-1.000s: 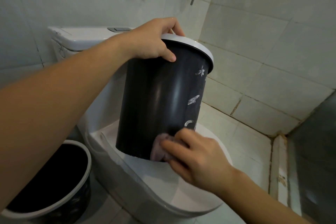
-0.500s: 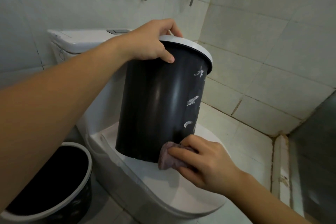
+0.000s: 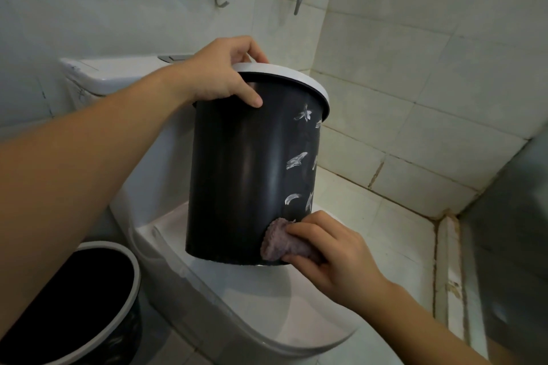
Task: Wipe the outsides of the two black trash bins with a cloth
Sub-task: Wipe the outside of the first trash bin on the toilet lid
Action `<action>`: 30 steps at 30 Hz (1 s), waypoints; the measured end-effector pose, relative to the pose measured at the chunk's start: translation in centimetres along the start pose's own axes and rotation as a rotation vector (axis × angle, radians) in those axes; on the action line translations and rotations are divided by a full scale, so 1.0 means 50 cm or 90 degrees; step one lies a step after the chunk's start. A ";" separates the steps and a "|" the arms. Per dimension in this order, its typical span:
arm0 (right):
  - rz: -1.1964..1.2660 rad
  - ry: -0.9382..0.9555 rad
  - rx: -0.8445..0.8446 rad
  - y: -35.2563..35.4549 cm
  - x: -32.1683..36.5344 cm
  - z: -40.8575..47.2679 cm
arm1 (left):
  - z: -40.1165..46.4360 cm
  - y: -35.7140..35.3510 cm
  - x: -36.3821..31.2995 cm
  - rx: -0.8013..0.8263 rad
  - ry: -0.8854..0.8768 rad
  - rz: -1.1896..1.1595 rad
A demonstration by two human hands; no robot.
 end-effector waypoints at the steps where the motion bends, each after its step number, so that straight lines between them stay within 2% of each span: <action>1: -0.001 -0.001 -0.001 -0.001 0.001 0.000 | 0.004 0.001 -0.004 0.010 -0.001 0.028; 5: -0.015 0.010 -0.005 -0.006 0.003 0.000 | 0.021 -0.010 -0.023 0.047 -0.005 0.137; 8: -0.023 0.022 -0.009 -0.008 0.005 -0.001 | 0.012 -0.024 -0.027 0.078 0.002 0.140; 13: -0.042 0.024 -0.014 -0.003 -0.001 0.005 | -0.001 -0.021 -0.024 0.064 -0.005 0.152; 20: -0.053 -0.093 -0.125 0.024 -0.006 0.090 | -0.003 -0.013 -0.030 0.076 -0.017 0.145; 22: -0.060 -0.070 -0.110 0.025 -0.002 0.087 | -0.004 -0.014 -0.032 0.084 -0.021 0.150; 27: -0.084 0.076 0.017 0.015 0.018 0.023 | -0.010 -0.009 -0.033 0.091 -0.027 0.135; 30: -0.115 0.127 0.038 0.018 0.018 0.023 | -0.013 -0.009 -0.034 0.097 -0.031 0.124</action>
Point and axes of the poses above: each hand's wrist, its own z-axis towards the middle knuckle, its own y-axis out of the back of the hand, x = y × z, the point moved 1 cm from there along z, towards the middle knuckle, and after that the axes turned 10 degrees about -y, right-handed, at the moved point
